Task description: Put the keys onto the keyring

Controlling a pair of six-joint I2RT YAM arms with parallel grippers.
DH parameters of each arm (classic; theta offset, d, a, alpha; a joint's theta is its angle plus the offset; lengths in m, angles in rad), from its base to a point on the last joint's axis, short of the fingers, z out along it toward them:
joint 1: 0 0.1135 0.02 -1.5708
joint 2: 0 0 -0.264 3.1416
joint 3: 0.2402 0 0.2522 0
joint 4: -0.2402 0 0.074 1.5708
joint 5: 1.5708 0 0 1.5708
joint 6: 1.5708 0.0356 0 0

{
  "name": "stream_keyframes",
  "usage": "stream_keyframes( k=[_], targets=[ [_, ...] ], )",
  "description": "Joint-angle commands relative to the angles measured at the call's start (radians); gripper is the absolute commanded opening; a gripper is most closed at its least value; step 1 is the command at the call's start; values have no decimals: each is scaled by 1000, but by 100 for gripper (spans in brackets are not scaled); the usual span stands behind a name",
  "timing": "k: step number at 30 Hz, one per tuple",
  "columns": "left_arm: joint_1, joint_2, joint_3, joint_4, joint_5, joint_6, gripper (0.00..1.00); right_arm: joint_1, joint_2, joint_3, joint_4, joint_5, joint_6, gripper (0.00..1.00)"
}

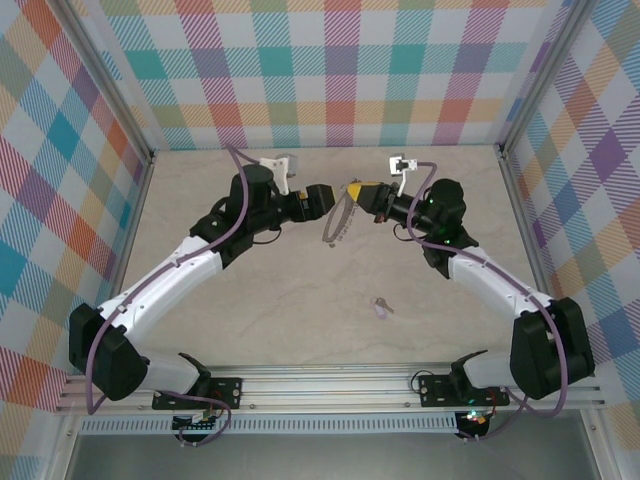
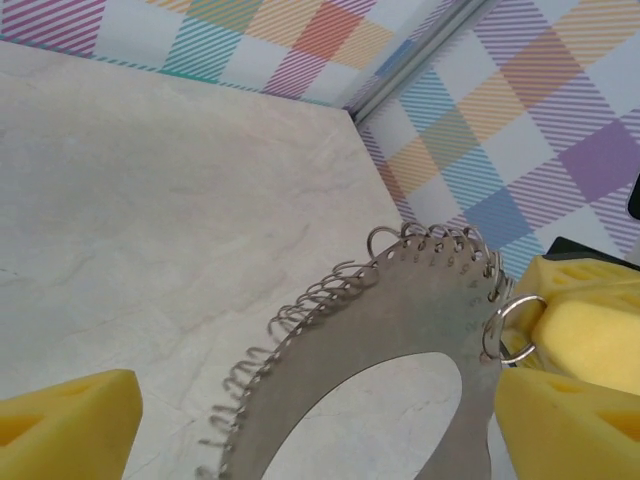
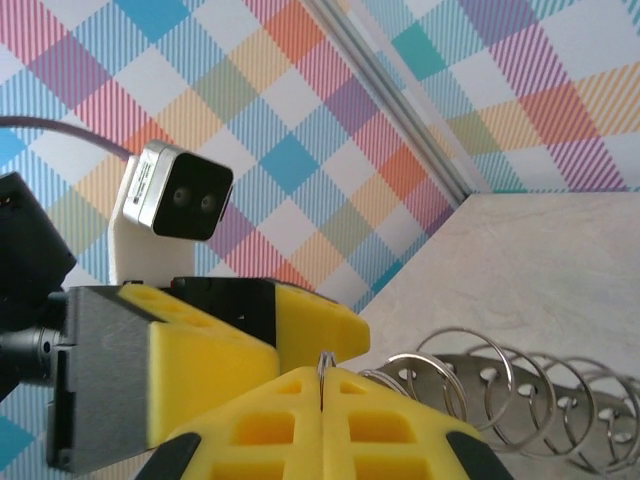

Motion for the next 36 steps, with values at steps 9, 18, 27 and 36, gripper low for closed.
stream_keyframes(
  k=[9, 18, 27, 36],
  targets=[
    [55, -38, -46, 159, 204, 19, 71, -16, 82, 58, 225, -114, 147, 0],
    [106, -8, -102, 341, 319, -106, 49, -19, 130, 51, 327, -116, 238, 0],
    [111, 38, -91, 440, 393, -153, 47, -19, 120, 55, 339, -131, 259, 0],
    [108, 61, -95, 501, 434, -184, 47, -19, 96, 58, 332, -132, 259, 0]
  ],
)
